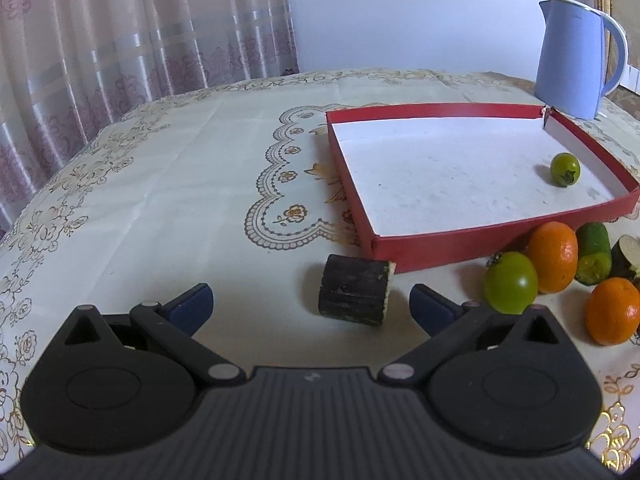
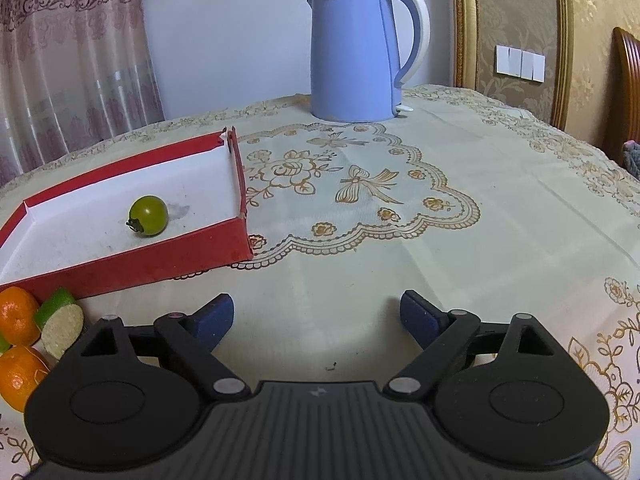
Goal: Organize fruits
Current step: 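Lower the left gripper onto the dark wooden log slice and close, then carry the log slice into the tray and open the left gripper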
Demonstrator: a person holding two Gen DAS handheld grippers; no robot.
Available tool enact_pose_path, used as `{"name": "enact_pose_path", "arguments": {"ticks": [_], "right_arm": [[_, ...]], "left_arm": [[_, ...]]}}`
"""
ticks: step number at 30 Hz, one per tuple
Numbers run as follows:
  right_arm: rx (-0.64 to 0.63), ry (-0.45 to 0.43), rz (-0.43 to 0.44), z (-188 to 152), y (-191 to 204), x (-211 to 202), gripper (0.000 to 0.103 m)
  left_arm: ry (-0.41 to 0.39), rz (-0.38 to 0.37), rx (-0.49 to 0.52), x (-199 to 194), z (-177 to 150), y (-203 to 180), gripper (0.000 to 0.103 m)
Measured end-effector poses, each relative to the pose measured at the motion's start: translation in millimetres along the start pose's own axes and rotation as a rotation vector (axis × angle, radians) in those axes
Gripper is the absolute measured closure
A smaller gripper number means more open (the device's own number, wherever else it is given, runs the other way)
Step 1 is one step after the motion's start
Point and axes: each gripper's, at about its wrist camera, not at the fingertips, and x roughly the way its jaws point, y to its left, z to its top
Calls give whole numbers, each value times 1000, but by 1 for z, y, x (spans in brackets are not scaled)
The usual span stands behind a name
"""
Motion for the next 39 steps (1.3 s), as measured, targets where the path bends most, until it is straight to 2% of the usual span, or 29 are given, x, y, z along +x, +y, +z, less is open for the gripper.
{"name": "enact_pose_path", "arguments": {"ticks": [8,16,18,20,25,39], "right_arm": [[-3,2,-2,0,0,0,12],[-3,2,-2,0,0,0,12],[-4,2,-2,0,0,0,12],[-3,2,-1,0,0,0,12],[-2,2,-1,0,0,0,12],[-2,3,2,0,0,0,11]], "left_arm": [[-11,10,-9,-1,0,3,4],[1,-16,2,0,-1,2,21],[4,-31,-3,0,0,2,29],[10,-68,-13,-2,0,1,48],[8,-75,9,-5,1,-6,70],[-23,-66,20,-26,2,-12,73]]}}
